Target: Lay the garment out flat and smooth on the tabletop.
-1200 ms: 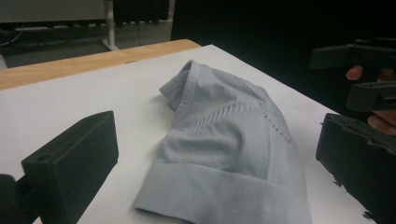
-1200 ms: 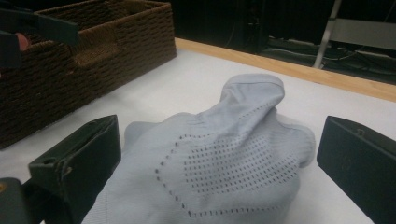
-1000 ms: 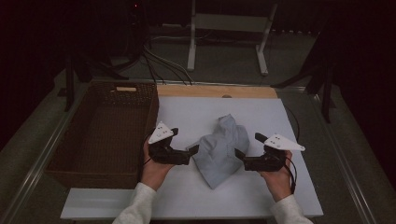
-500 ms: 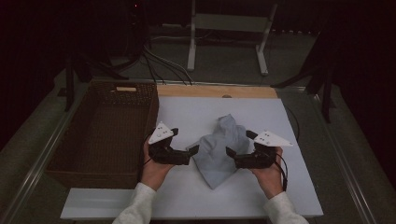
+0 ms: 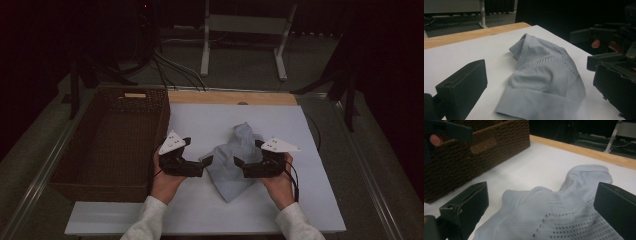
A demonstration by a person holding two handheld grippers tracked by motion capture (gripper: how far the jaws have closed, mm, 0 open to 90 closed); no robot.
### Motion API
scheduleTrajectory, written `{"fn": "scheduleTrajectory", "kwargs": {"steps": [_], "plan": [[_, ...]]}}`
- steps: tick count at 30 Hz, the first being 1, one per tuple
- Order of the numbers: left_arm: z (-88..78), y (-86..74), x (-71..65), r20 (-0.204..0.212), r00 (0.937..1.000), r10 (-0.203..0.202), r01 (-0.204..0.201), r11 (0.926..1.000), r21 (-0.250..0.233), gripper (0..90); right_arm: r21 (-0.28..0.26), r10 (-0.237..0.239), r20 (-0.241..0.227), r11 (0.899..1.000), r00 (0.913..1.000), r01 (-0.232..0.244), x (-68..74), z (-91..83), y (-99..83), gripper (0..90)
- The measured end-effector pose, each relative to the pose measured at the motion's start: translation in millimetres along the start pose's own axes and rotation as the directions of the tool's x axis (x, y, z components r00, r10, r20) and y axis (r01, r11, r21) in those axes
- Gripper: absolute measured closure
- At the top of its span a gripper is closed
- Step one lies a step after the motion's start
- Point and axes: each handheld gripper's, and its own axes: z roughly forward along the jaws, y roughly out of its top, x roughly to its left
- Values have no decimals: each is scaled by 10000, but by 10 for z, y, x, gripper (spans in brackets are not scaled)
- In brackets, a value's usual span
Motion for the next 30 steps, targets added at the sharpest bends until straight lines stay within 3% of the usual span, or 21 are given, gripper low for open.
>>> {"fn": "scheduleTrajectory", "kwargs": {"steps": [15, 30], "plan": [[-5, 3, 1, -3, 10000, -11, 11, 10000, -34, 0, 798, 19, -126, 9968, 9999, -9, 119, 203, -28, 3], [-5, 2, -1, -5, 10000, 3, -3, 10000, -27, 1, 1933, -221, 81, 9809, 9997, 201, 134, 288, -129, 64]]}}
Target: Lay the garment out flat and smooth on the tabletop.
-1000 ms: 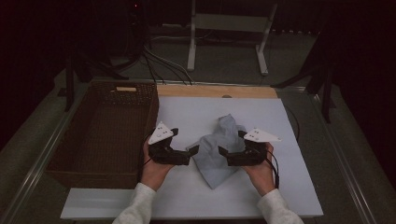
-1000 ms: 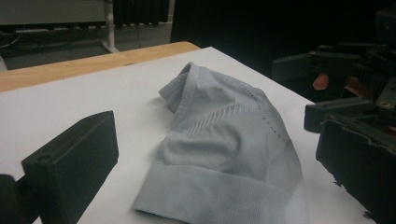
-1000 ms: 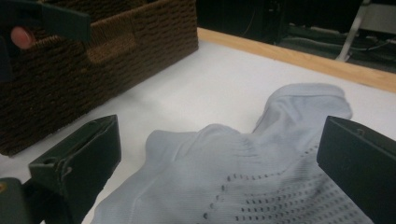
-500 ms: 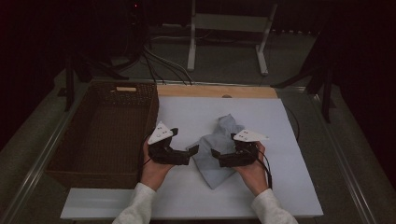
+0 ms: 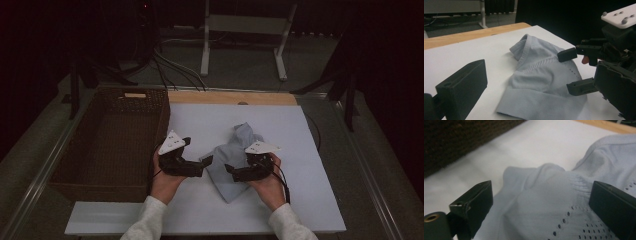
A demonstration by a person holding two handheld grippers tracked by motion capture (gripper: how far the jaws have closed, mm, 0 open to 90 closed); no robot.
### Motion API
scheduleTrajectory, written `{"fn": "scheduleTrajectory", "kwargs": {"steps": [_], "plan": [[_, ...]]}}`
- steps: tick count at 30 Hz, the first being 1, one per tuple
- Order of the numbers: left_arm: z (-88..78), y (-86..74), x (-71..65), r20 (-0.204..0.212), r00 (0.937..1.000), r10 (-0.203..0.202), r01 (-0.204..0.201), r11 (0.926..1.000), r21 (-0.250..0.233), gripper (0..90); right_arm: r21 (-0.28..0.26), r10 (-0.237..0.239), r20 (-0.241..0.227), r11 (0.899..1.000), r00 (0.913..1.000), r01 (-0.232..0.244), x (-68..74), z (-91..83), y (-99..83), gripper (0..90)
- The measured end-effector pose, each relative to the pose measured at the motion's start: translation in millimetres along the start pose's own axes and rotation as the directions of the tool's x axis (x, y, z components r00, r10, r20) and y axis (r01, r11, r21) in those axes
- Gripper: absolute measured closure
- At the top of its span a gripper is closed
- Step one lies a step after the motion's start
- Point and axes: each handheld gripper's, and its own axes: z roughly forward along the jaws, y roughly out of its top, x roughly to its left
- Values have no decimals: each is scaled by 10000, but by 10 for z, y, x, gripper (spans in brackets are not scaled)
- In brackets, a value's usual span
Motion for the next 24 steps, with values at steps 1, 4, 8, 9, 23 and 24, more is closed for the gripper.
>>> {"fn": "scheduleTrajectory", "kwargs": {"steps": [1, 4, 8, 9, 23, 24], "plan": [[-1, 0, 2, -3, 10000, -1, 1, 10000, 2, 1, 91, 6, 43, 10000, 10000, -7, -5, 2, -9, 69], [1, -1, 2, -4, 10000, -4, 4, 10000, 10, 1, 289, -33, 170, 9996, 9998, 28, -17, 6, -37, 96], [3, -1, -1, 8, 10000, -13, 13, 10000, 13, 1, 606, -329, 566, 9977, 9979, 294, -2, 30, -53, 151], [2, -1, 1, 2, 10000, -1, 1, 10000, 9, 1, 689, -363, 699, 9971, 9969, 315, 2, 38, -55, 157], [-11, 5, 4, 3, 10000, 3, -3, 10000, -36, 1, 1352, -524, 1608, 9903, 9856, 306, 11, 127, -72, 84], [-12, 6, 3, 5, 10000, -5, 5, 10000, -46, 1, 1393, -563, 1643, 9897, 9848, 334, 11, 128, -77, 117]]}}
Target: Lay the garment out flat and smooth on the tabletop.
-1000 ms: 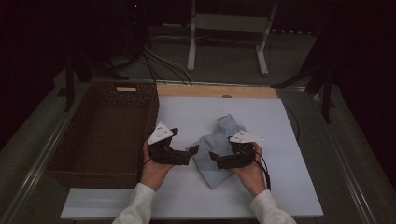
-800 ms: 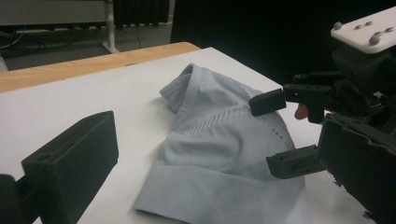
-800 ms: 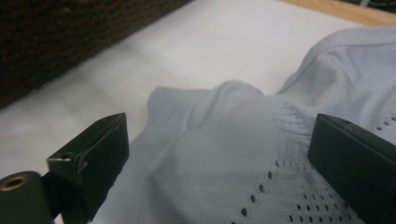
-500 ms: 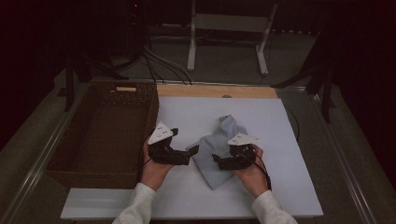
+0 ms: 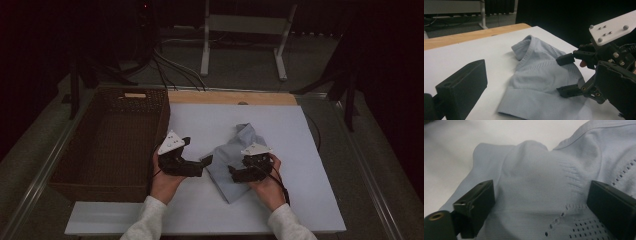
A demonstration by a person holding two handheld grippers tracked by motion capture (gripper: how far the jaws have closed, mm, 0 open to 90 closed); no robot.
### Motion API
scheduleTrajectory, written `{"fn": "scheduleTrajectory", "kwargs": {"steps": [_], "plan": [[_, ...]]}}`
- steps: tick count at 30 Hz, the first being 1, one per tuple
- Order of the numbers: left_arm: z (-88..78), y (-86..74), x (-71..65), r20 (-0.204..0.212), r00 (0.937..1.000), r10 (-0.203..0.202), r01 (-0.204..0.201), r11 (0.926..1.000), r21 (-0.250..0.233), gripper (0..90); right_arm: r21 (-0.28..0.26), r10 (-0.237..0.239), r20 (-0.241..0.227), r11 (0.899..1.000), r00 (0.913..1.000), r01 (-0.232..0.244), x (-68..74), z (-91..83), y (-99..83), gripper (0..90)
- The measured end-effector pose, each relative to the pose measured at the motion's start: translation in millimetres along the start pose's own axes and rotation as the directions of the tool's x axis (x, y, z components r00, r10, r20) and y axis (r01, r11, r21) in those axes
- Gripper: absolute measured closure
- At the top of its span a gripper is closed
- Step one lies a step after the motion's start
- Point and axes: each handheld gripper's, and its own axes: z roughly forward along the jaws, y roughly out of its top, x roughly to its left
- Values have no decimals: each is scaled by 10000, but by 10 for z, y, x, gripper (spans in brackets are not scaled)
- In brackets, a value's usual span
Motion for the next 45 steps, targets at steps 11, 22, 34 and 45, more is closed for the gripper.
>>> {"fn": "scheduleTrajectory", "kwargs": {"steps": [11, 22, 34, 45], "plan": [[-1, 1, -2, -2, 10000, -13, 13, 10000, -15, 1, 291, 321, 247, 9990, 9992, -328, -134, -30, -69, 695], [-2, 2, 4, -28, 10000, -66, 66, 10000, -36, 1, -650, -26, -551, 9979, 9985, -10, -107, -206, -4, 826], [-12, 5, 12, -52, 9999, -97, 96, 9999, -82, 1, -1391, -717, -1038, 9886, 9920, 568, 54, -301, 148, 830], [-35, 15, 25, -103, 9999, -129, 128, 9998, -163, 1, -1775, -1113, -1231, 9801, 9861, 885, 166, -362, 269, 830]]}}
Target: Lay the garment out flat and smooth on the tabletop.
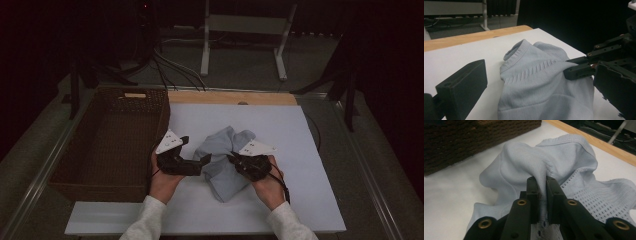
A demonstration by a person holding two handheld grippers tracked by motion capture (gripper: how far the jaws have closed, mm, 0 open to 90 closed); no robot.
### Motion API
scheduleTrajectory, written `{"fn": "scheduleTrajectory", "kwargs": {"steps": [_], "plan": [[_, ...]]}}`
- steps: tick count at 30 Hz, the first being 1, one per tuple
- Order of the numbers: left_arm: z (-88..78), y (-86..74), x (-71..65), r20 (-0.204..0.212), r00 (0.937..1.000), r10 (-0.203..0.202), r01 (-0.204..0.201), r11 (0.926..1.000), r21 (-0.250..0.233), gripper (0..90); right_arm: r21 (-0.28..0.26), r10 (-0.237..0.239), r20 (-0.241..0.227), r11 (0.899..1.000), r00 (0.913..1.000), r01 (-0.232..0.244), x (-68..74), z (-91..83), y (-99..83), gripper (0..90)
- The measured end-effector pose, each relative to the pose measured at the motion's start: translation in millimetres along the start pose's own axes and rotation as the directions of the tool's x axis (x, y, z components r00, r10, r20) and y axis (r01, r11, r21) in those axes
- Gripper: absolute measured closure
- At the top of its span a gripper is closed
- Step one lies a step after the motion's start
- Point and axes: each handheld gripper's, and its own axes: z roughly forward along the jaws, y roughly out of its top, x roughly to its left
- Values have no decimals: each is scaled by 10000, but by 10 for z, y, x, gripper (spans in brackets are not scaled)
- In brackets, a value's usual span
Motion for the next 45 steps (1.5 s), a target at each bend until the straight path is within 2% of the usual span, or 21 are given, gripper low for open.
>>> {"fn": "scheduleTrajectory", "kwargs": {"steps": [11, 23, 26, 35, 45], "plan": [[-18, 10, 3, 5, 10000, -41, 42, 9999, -92, 1, -394, -422, -303, 9984, 9987, 410, 109, -46, 124, 831], [-50, 28, 10, -23, 10000, -69, 69, 9997, -242, 1, -687, -688, -477, 9955, 9965, 654, 153, -117, 240, 831], [-57, 30, 14, -42, 10000, -68, 67, 9996, -264, 1, -619, -734, -495, 9956, 9961, 703, 143, -122, 219, 830], [-39, 24, 10, -43, 10000, -26, 25, 9999, -171, 1, -336, -196, -524, 9993, 9984, 178, -42, -196, -1, 825], [-35, 19, 11, -44, 10000, -56, 55, 9999, -134, 1, -237, -83, -497, 9997, 9987, 71, -131, -296, -124, 820]]}}
